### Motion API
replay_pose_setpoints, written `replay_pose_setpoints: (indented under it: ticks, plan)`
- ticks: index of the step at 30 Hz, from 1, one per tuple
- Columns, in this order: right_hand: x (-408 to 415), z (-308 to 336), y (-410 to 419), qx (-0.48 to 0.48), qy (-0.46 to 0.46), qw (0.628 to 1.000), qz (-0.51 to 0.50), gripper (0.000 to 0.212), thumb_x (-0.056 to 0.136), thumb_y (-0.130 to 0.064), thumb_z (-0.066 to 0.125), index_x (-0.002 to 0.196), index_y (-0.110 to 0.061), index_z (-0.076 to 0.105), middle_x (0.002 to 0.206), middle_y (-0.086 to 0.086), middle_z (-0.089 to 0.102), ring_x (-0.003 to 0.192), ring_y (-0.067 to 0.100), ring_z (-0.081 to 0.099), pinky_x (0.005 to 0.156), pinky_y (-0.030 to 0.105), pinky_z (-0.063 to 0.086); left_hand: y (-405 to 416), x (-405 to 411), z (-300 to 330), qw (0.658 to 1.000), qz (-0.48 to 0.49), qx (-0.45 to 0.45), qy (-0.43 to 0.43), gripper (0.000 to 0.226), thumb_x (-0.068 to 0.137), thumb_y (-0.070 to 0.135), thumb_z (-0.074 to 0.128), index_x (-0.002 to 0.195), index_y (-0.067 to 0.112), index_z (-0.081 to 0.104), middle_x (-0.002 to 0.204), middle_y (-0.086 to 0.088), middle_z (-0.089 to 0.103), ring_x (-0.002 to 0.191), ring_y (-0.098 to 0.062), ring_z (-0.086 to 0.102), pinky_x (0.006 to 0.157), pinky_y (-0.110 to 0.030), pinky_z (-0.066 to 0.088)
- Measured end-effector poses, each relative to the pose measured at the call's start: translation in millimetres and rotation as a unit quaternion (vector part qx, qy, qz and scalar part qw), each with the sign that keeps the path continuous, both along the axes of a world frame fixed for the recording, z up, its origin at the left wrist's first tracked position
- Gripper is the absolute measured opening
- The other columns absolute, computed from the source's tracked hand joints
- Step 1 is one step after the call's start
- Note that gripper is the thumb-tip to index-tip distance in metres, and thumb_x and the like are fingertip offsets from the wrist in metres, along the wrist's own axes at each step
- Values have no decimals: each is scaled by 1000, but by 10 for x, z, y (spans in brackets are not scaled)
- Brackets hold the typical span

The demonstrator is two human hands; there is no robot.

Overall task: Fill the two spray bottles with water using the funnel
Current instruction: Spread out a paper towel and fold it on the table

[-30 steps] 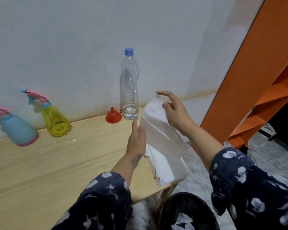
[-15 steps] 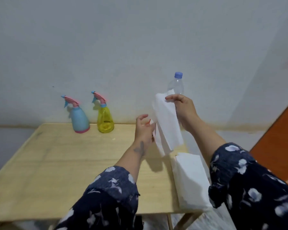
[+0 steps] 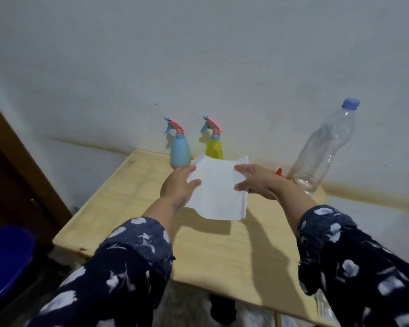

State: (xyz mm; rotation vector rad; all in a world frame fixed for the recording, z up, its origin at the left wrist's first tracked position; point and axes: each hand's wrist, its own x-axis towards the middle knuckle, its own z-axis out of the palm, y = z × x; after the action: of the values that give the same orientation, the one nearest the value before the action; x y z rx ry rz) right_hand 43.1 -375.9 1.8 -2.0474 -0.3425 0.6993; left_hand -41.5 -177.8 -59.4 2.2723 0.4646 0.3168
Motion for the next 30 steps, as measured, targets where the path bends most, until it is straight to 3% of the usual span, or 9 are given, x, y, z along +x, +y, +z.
replay_pose_setpoints:
  ticks: [4, 8, 13, 17, 18, 21, 24, 27, 30]
  plan:
    - [27, -286, 519, -50, -14, 999, 8, 78, 80, 9, 67, 148, -8, 32, 122, 10, 50, 96, 24, 57, 97, 41, 51, 556, -4, -171, 994, -28, 61, 90, 61, 93, 34, 61, 148, 21, 38, 153, 3, 36, 138, -16, 37, 109, -27, 29]
    - [161, -539, 1014, -96, -36, 994, 22, 63, 80, 8, 66, 138, 2, 42, 120, 18, 56, 89, 24, 56, 88, 38, 52, 1036, 111, -383, 984, -56, 72, 151, 71, 94, 38, 60, 154, 24, 25, 159, 4, 25, 144, -16, 27, 112, -28, 24]
    - [412, -933, 1505, -154, -82, 985, 4, 56, 76, 3, 69, 129, 5, 51, 130, 19, 56, 114, 30, 58, 96, 36, 46, 1497, 444, -722, 969, -103, 99, 203, 76, 93, 40, 59, 155, 24, 18, 160, 3, 20, 145, -17, 25, 113, -32, 26]
    - [596, -1220, 1686, -204, -122, 971, -9, 13, 70, 5, 67, 80, -1, 61, 90, 20, 55, 90, 30, 56, 66, 32, 45, 1655, 697, -910, 947, -134, 151, 249, 75, 93, 41, 59, 154, 23, 19, 157, 2, 20, 139, -19, 33, 108, -37, 37]
    - [609, -1280, 1704, -227, -136, 964, 5, 15, 71, 1, 67, 83, -5, 60, 92, 17, 47, 94, 29, 50, 68, 31, 43, 1668, 725, -938, 941, -132, 181, 253, 74, 92, 44, 59, 153, 24, 21, 155, 1, 21, 135, -20, 35, 105, -38, 38]
    - [541, -1404, 1739, -313, -195, 929, -18, 56, 81, -24, 69, 133, -21, 48, 127, 12, 35, 119, 34, 38, 95, 41, 40, 1667, 745, -999, 932, -108, 289, 192, 68, 92, 52, 51, 150, 26, 26, 153, 1, 21, 134, -22, 29, 102, -39, 30]
    - [478, -1498, 1796, -317, -323, 891, -6, 57, 86, -42, 61, 138, -27, 44, 143, 9, 34, 131, 31, 33, 101, 44, 34, 1627, 795, -1056, 934, -171, 275, 148, 65, 97, 52, 41, 152, 24, 23, 161, 2, 13, 146, -19, 14, 115, -40, 15]
    - [474, -1657, 1805, -371, -295, 875, 103, 63, 96, -52, 38, 151, -27, 20, 161, 6, 9, 148, 25, 6, 115, 50, 11, 1603, 855, -1141, 906, -253, 265, 213, 68, 100, 55, 28, 156, 22, 7, 164, 4, -5, 150, -13, -7, 120, -47, -4]
    - [413, -1824, 1756, -407, -248, 869, 132, 66, 96, -60, 17, 152, -32, -2, 161, 1, -13, 149, 22, -12, 114, 60, -1, 1649, 850, -1234, 878, -275, 300, 251, 72, 98, 60, 21, 155, 24, -6, 162, 6, -18, 148, -12, -15, 117, -54, -9]
